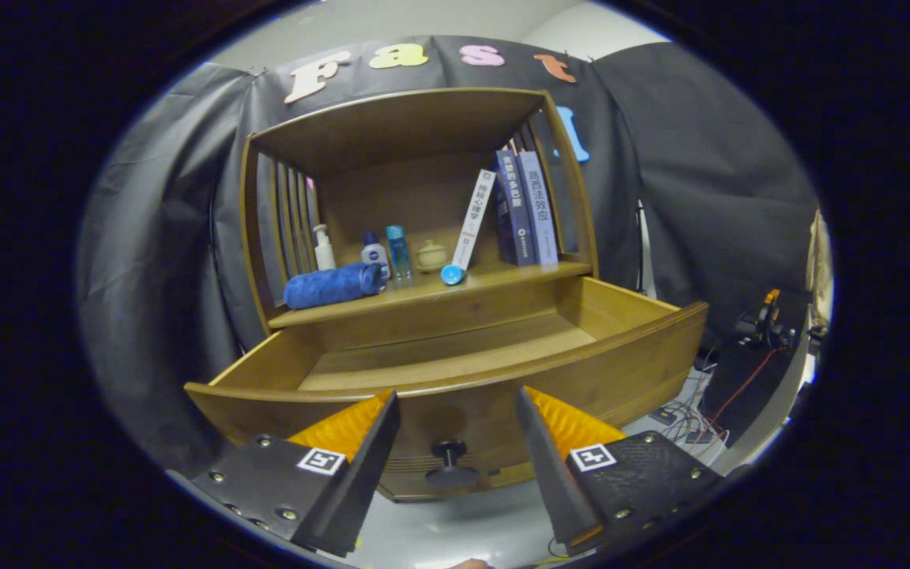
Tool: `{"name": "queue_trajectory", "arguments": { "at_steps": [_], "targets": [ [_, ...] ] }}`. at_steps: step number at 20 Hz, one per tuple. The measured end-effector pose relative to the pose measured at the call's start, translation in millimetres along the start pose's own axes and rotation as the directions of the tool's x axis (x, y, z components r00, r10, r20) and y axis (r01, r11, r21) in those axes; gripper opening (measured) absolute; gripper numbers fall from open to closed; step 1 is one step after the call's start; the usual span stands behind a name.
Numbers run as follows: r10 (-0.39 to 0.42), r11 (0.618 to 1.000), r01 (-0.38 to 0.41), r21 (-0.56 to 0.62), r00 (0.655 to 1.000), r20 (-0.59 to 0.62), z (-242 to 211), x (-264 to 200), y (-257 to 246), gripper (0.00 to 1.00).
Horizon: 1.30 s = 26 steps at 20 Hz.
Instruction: Pull open the drawer, take out the items inside it, and place them on the countertop above the cabinet.
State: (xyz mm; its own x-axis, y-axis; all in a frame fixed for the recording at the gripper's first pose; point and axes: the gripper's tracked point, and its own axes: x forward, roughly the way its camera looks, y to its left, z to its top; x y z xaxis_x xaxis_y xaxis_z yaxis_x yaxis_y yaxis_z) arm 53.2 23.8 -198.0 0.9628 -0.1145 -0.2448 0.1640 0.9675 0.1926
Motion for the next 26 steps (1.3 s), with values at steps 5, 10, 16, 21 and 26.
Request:
{"name": "queue_trajectory", "arguments": {
  "at_steps": [5,10,16,21,26],
  "targets": [
    [0.057,0.998,-0.057,0.013,0.998,0.001,-2.1,3.8,10.9,0.88],
    [0.065,0.998,-0.065,0.018,0.998,0.013,-1.4,5.4,10.0,0.89],
    [0.08,0.997,-0.08,0.017,0.997,0.001,1.2,12.1,7.1,0.89],
    [0.097,0.995,-0.097,0.013,0.995,0.0,3.8,19.4,4.1,0.89],
    [0.102,0.995,-0.102,0.015,0.995,-0.001,6.3,29.5,4.4,0.89]
  ]
}}
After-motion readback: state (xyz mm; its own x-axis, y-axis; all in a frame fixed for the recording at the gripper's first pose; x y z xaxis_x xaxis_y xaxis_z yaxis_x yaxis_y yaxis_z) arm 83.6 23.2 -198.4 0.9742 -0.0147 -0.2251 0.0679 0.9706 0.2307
